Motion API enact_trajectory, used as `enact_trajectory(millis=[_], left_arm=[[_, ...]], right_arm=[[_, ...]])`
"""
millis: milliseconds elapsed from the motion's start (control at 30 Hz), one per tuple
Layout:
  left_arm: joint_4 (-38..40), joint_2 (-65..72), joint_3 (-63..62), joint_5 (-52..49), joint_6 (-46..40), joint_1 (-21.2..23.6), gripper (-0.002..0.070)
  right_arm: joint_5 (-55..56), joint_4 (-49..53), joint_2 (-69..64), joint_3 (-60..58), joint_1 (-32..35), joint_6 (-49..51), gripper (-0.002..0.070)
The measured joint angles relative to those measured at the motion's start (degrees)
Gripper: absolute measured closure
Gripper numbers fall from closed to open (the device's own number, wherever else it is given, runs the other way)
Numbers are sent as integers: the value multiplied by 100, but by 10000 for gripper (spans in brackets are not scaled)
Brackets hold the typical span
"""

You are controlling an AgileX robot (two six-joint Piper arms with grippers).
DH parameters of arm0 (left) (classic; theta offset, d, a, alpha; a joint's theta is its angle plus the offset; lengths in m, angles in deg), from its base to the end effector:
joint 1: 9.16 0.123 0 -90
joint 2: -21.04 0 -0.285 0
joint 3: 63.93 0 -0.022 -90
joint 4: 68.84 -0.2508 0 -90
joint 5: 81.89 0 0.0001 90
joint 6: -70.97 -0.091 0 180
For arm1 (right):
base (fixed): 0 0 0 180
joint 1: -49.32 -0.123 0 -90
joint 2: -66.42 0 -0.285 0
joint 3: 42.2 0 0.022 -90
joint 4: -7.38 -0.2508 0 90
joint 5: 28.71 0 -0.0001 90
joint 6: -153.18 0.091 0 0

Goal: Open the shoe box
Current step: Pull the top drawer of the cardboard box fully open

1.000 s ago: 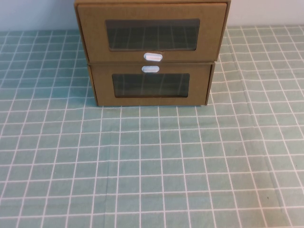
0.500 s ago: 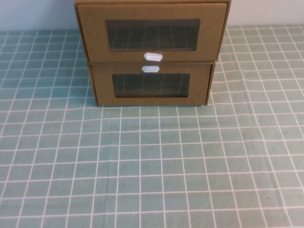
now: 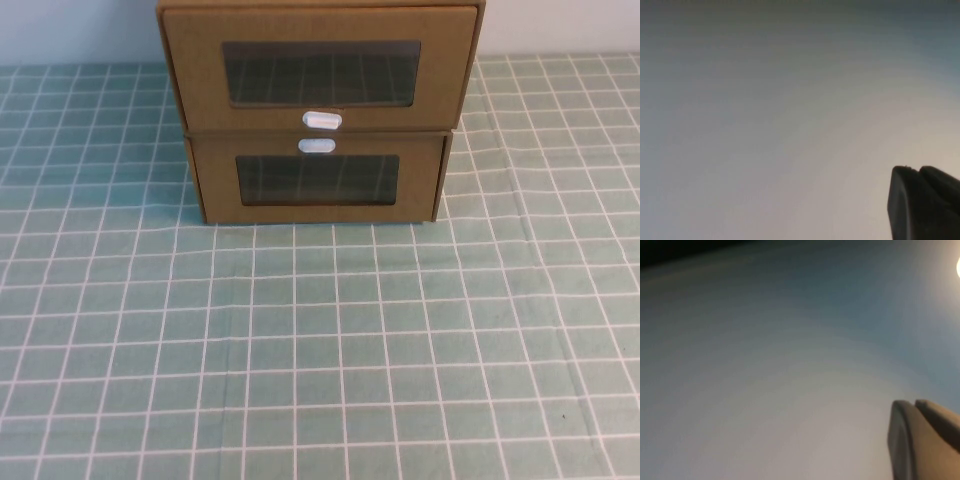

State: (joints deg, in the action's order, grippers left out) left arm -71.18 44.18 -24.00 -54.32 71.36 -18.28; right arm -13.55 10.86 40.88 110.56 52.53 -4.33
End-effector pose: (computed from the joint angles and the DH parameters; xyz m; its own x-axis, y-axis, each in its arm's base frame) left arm 0.0042 -0.0024 0.4422 0.8083 -0.1000 -0.5803 0.1456 0.9888 0.0325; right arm -0.0150 0.0023 0.4871 0.7621 0.2855 -0.5812 -0.2153 0.9582 0.1883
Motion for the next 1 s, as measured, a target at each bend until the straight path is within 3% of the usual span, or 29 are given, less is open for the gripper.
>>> enact_trajectory(millis=[167, 300, 467, 700, 833, 1000], left_arm=[[314, 1179, -1221, -2385, 10, 0, 680], [49, 2094, -1536, -3349, 10, 0, 680], [-123, 3162, -1547, -3054, 48, 0, 680], [39, 4538, -1588, -2336, 929, 0, 680], [39, 5240, -2086, -2375, 1247, -15, 680], [-25, 6114, -3381, -3266, 1178, -352, 680]], right_arm=[[-2554, 0, -1243, 1216, 0, 0, 689], [-3660, 92, -2035, 1413, 0, 0, 689], [-3829, 266, -2760, 1413, 0, -84, 689], [-3986, -982, -3702, 1364, -387, -200, 689], [-3946, -1123, -4402, 1245, -1163, -1501, 690], [-3903, -1161, -5250, 1234, -2608, -4152, 689]])
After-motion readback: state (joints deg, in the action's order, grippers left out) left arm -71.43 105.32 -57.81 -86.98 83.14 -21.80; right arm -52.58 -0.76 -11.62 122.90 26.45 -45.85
